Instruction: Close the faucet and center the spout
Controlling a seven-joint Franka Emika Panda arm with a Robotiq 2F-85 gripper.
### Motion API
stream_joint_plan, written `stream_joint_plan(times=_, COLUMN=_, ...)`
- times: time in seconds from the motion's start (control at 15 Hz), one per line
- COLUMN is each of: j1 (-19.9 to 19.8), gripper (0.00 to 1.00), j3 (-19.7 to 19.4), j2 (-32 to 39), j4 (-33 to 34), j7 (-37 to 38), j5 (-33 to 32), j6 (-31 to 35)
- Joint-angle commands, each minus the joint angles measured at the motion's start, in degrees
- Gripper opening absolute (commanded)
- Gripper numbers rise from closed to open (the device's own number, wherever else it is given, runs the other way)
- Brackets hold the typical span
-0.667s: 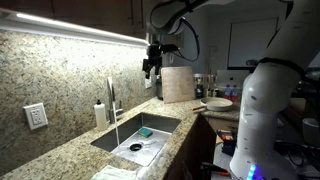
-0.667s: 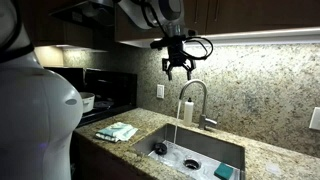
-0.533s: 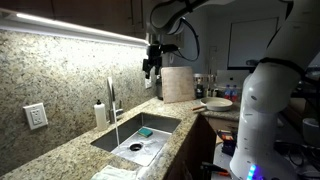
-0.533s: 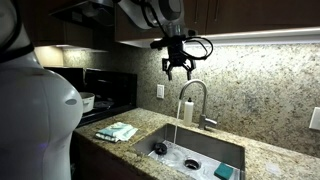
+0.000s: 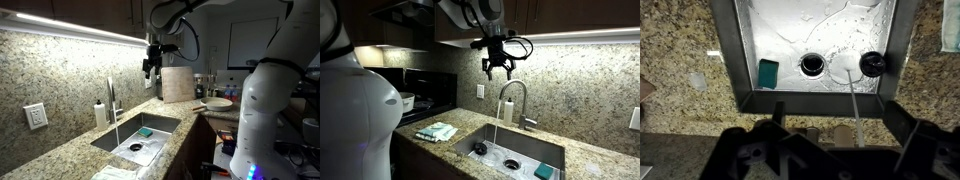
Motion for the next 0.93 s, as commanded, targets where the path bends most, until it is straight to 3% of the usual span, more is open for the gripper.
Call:
stream_joint_plan(times=0.0, j1=0.20, gripper=1.00, j3=-0.33, j2=0.48, j4=0.00, j7=0.40, j5=-0.62, j6=-0.04)
stream_joint_plan(times=0.4, j1=-3.47, gripper=1.00, j3=-2.85, j2=6.15, j4=-1.54, j7=2.92, j5=-3.70, j6=5.51)
stream_joint_plan(times=0.87, j1=-7.81, gripper=1.00, j3=-11.19, j2=19.32, j4=4.90, j7=1.54, j5=0.49, j6=14.29)
